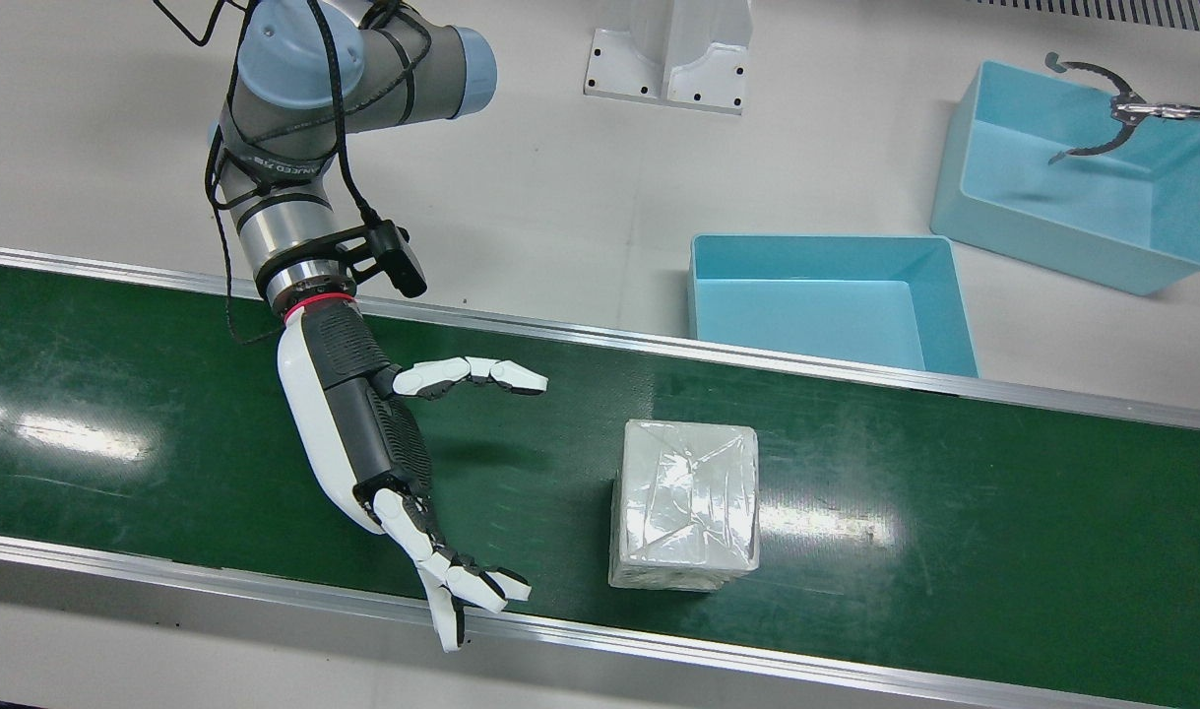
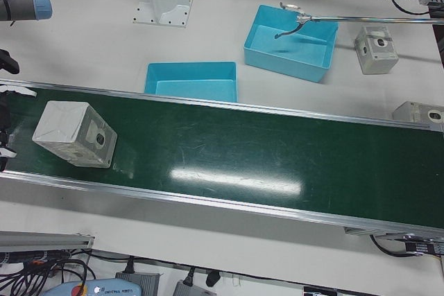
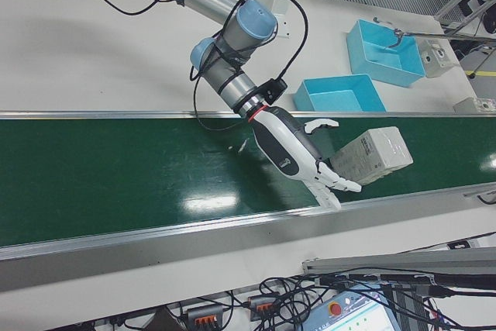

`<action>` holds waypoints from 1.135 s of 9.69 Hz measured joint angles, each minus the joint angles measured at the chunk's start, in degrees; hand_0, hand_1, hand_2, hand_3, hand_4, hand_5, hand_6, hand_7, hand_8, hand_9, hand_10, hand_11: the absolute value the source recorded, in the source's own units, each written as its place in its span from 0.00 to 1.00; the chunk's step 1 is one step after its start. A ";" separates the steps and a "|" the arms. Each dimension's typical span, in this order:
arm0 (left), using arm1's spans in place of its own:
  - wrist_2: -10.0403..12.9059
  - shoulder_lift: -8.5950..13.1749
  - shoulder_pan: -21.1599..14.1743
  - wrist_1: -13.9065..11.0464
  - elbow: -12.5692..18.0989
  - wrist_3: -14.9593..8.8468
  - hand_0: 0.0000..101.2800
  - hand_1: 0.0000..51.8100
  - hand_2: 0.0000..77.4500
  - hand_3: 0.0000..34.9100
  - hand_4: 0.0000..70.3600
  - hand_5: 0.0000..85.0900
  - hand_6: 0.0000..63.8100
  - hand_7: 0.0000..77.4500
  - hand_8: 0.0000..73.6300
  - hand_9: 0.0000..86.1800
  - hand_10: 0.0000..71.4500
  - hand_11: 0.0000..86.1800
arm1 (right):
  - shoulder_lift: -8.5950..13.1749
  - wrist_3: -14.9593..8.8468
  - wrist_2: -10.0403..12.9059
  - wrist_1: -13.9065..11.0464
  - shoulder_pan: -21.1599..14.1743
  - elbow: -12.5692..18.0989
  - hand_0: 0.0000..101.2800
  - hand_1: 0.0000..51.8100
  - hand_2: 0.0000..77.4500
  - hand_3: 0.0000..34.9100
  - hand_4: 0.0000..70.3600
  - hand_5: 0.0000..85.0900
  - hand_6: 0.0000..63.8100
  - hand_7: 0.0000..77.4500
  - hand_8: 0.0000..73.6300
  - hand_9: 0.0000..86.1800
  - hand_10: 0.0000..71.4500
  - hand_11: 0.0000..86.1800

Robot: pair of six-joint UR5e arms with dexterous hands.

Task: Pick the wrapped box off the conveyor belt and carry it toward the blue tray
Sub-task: 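Close the right hand fingers around the wrapped white box, then lift the box off the belt and carry it over the blue tray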

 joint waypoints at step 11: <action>0.00 0.00 0.00 0.00 0.00 0.00 0.00 0.00 0.01 0.00 0.01 0.01 0.00 0.01 0.01 0.00 0.01 0.01 | 4.09 -3.63 0.23 -2.17 -1.09 -5.14 0.48 0.31 0.17 0.31 0.08 0.11 0.03 0.17 0.01 0.02 0.00 0.01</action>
